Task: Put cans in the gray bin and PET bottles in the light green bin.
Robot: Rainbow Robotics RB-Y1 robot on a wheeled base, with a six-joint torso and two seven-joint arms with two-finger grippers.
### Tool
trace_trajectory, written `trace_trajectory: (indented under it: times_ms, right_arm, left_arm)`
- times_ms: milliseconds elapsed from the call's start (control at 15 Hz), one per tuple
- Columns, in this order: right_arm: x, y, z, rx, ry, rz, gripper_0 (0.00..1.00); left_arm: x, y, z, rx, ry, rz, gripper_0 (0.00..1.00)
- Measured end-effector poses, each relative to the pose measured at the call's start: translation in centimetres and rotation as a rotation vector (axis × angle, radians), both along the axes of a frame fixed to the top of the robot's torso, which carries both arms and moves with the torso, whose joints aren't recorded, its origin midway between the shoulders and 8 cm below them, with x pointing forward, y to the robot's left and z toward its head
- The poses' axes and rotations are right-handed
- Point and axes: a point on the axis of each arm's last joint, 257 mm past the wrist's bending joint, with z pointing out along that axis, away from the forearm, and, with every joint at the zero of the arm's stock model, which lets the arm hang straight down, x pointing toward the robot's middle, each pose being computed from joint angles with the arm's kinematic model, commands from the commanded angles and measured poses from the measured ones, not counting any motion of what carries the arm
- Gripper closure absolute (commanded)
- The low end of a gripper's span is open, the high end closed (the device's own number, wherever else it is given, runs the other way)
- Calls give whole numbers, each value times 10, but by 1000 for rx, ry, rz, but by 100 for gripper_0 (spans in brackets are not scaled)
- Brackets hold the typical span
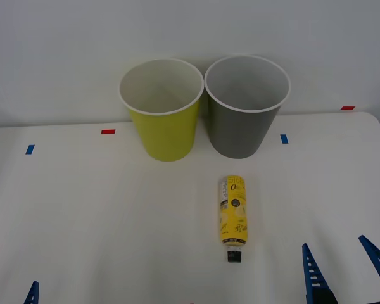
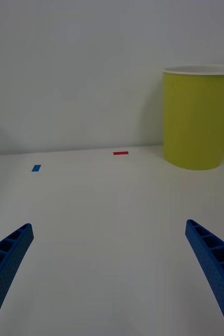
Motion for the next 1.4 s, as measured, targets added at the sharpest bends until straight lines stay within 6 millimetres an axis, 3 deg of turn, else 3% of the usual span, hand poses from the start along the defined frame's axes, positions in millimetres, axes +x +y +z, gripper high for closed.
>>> trace_trajectory:
  times_ms: [1400]
  right_arm:
    - [0, 0, 0, 0, 0, 0, 0]
  left_arm:
    - [0, 0, 0, 0, 0, 0, 0]
